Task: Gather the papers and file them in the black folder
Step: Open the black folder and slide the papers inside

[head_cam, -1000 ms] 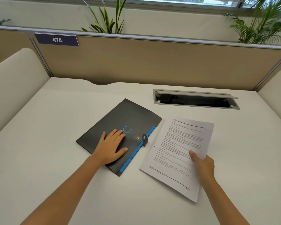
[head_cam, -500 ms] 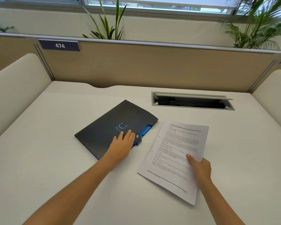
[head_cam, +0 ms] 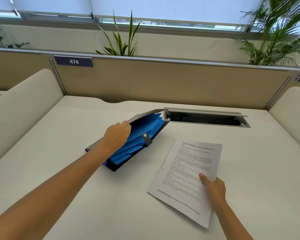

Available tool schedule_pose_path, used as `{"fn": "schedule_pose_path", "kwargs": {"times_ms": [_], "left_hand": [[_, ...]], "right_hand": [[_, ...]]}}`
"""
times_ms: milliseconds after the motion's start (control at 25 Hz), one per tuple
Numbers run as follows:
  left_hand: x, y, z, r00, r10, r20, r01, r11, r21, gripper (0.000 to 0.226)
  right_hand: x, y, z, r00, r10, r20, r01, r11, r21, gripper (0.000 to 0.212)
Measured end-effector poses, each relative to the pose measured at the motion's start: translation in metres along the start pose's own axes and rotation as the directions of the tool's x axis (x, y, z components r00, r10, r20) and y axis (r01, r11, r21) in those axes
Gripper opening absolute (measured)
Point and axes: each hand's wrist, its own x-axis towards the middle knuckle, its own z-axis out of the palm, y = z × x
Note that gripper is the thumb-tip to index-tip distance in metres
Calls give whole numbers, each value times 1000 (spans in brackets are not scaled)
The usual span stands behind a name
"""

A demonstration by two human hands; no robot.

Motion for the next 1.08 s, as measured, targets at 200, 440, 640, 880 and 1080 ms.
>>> {"fn": "schedule_pose_path", "kwargs": {"times_ms": [200, 440, 640, 880, 1080], "left_hand": [[5, -8, -2, 991, -122, -50, 100, 942, -321, 43], [3, -3, -10, 989, -84, 122, 116, 952, -285, 69], [5, 2, -6, 994, -103, 24, 105, 986, -131, 16], [16, -10, -9, 991, -133, -33, 121, 964, -235, 32], [20, -21, -6, 990, -133, -43, 111, 936, -333, 20]], "right_hand": [[-1, -2, -1, 1000, 1, 5, -1, 1000, -11, 36], [-2, -5, 0, 1000, 7, -1, -7, 999, -31, 37], [-1, -3, -1, 1000, 29, 4, -29, 999, -36, 35], [9, -20, -8, 988, 101, 119, -88, 990, -108, 32], [7, -75, -19, 987, -94, 127, 109, 987, -116, 33]]}}
